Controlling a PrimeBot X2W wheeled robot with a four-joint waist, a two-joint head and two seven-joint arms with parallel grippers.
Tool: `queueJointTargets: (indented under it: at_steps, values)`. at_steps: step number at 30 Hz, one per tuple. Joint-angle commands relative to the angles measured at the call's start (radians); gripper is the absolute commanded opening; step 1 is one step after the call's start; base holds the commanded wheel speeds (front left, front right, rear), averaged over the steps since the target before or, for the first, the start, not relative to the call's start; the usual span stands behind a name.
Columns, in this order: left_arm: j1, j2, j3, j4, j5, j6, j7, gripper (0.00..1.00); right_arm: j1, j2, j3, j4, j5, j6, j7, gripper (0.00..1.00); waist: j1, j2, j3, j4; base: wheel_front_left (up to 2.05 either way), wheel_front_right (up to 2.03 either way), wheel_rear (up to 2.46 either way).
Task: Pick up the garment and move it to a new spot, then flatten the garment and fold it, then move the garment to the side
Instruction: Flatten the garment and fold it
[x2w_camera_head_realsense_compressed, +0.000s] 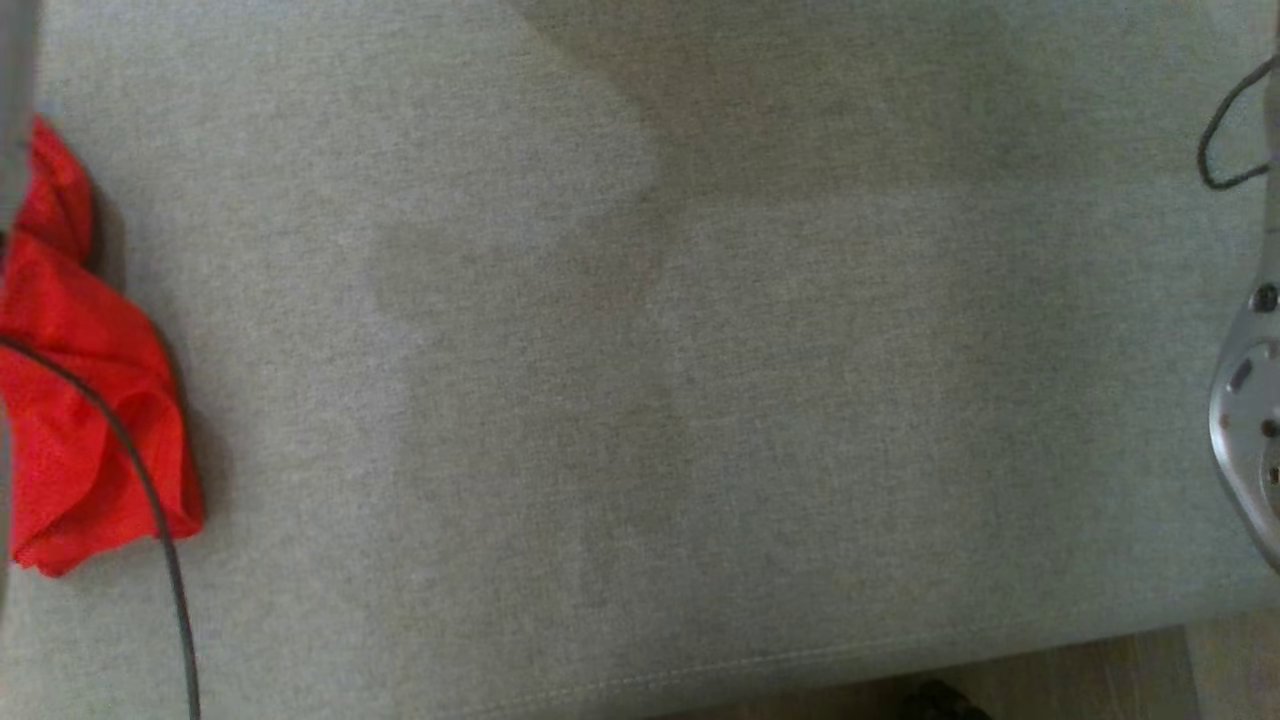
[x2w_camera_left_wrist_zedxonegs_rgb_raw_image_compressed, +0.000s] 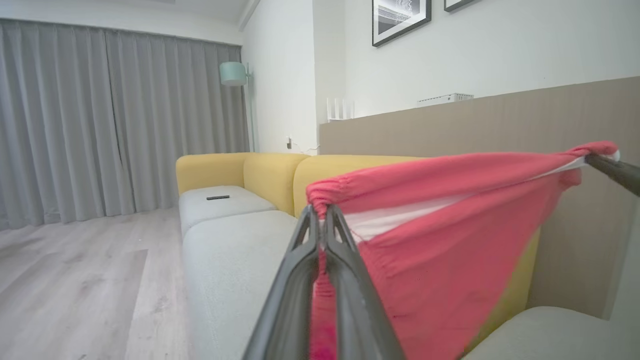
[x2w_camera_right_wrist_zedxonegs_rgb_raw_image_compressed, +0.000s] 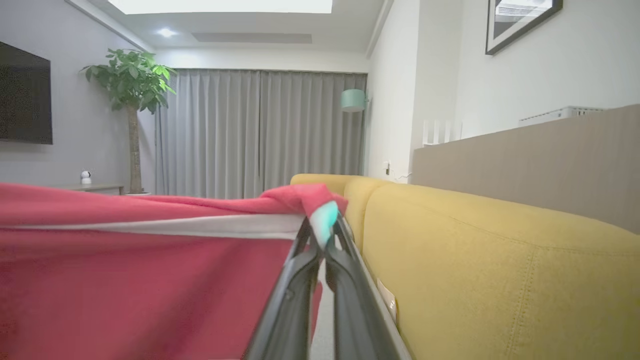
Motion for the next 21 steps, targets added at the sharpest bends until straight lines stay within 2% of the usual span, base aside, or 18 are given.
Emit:
queueJointTargets:
  at_steps: [1, 5, 9, 14, 21]
  values:
    - [-0.014, 0.052, 0.04, -0.016, -0.008, 0.01, -0.011, 0.0, -0.016, 0.009, -0.022, 0.003, -0.006, -0.001, -0.02, 0.0, -0.0002, 0.0, -0.001, 0.003, 0.0, 0.0, 0.0]
    - [0.097, 0.028, 0.04, -0.054, -0.016, 0.01, -0.011, 0.0, 0.057, 0.012, 0.011, 0.131, -0.026, -0.001, -0.048, 0.0, -0.0002, 0.0, -0.007, 0.013, 0.0, 0.0, 0.0]
    - [0.253, 0.002, 0.014, -0.078, -0.017, 0.01, -0.011, 0.0, 0.148, -0.014, 0.058, 0.249, -0.005, -0.001, -0.051, 0.0, -0.0002, 0.0, -0.023, 0.024, 0.0, 0.0, 0.0]
    - [0.446, -0.011, -0.061, -0.106, -0.011, 0.01, -0.011, 0.0, 0.261, -0.062, 0.163, 0.37, 0.052, -0.001, 0.009, 0.0, -0.0002, 0.0, -0.064, 0.041, 0.0, 0.0, 0.0]
    - [0.667, 0.018, -0.193, -0.153, -0.007, 0.01, -0.012, 0.0, 0.419, -0.155, 0.372, 0.376, 0.2, -0.001, 0.098, 0.0, -0.0002, 0.0, -0.147, 0.053, 0.0, 0.0, 0.0]
